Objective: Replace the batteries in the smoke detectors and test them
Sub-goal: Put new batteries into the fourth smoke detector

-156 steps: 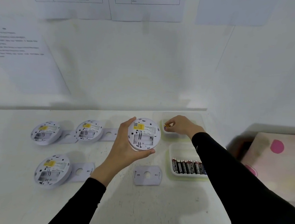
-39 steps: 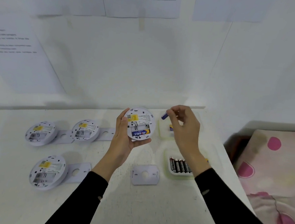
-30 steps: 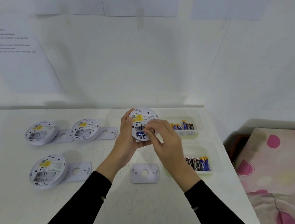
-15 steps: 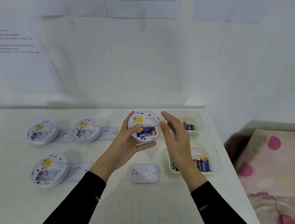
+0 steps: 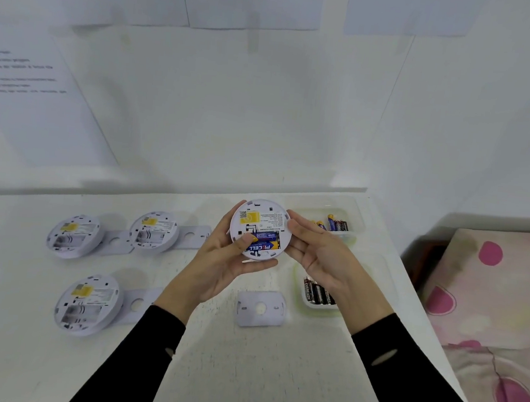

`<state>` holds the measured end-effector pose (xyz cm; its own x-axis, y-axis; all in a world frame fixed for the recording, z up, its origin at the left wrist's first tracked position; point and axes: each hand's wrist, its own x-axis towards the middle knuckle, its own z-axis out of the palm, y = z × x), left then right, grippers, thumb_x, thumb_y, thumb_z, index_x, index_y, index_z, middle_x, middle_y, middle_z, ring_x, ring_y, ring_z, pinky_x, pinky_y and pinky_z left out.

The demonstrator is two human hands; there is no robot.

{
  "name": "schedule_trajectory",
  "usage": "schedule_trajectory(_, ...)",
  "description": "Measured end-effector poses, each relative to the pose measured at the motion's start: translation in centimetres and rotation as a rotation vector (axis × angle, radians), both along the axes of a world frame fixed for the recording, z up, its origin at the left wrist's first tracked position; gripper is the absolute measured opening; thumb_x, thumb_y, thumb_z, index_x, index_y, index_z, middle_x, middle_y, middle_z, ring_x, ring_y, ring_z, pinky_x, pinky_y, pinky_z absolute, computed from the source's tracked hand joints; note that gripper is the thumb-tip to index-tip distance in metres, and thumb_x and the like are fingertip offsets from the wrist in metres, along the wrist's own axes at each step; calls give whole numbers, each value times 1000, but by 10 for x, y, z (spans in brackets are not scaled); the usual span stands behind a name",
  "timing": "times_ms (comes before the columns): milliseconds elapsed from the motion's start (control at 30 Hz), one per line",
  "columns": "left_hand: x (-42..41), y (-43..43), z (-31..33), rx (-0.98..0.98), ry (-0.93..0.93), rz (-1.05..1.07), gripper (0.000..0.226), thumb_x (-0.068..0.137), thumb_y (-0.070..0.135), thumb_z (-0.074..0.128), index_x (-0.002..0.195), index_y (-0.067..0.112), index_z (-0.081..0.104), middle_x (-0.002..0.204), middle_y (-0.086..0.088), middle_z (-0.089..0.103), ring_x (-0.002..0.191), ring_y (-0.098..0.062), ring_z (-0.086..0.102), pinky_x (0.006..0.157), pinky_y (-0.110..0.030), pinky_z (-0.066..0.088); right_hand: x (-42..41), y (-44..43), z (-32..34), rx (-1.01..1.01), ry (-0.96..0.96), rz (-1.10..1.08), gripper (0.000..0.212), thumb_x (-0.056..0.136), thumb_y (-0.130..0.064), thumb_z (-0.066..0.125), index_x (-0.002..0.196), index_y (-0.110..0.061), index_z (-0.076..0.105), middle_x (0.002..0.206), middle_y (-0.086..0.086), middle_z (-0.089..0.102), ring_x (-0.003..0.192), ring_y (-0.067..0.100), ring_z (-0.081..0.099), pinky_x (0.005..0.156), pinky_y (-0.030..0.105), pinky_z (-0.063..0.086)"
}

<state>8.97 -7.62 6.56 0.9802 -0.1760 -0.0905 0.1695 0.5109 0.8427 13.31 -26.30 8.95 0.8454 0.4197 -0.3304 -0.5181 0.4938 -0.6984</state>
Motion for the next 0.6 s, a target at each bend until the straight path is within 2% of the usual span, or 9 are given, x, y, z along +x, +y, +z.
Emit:
schedule_trajectory(200,1,-5,-1,5,7,52,59,93,4,51,148,22,39,142,-11,56,121,-39,61,84,-54,58,2,0,0,24,14,-13,39,90,-4,59,128,0,55,119,18,67,109,27,66,88,34,56)
schedule_trajectory(467,1,-9,-2,195,-14,129,55,100,4,51,148,27,37,141,-7,56,120,-33,63,83,-50,59,-4,4,-5,7,-38,-50,35,93,-8,58,127,-3,57,120,16,67,110,28,65,92,36,55)
schedule_trajectory(533,-1,-5,0,171,-15,139,55,100,3,49,148,26,37,141,-6,56,119,-33,64,83,-50,59,-9,9,-11,-67,-116,-86,34,97,-15,54,130,-9,55,123,10,66,114,24,64,97,37,52)
schedule_trajectory(600,-3,3,3,102,1,177,53,100,2,47,147,25,39,141,-7,57,117,-33,65,83,-51,59,-19,15,-19,-259,-233,-126,29,101,-14,48,129,-15,54,127,4,63,117,14,61,103,37,47)
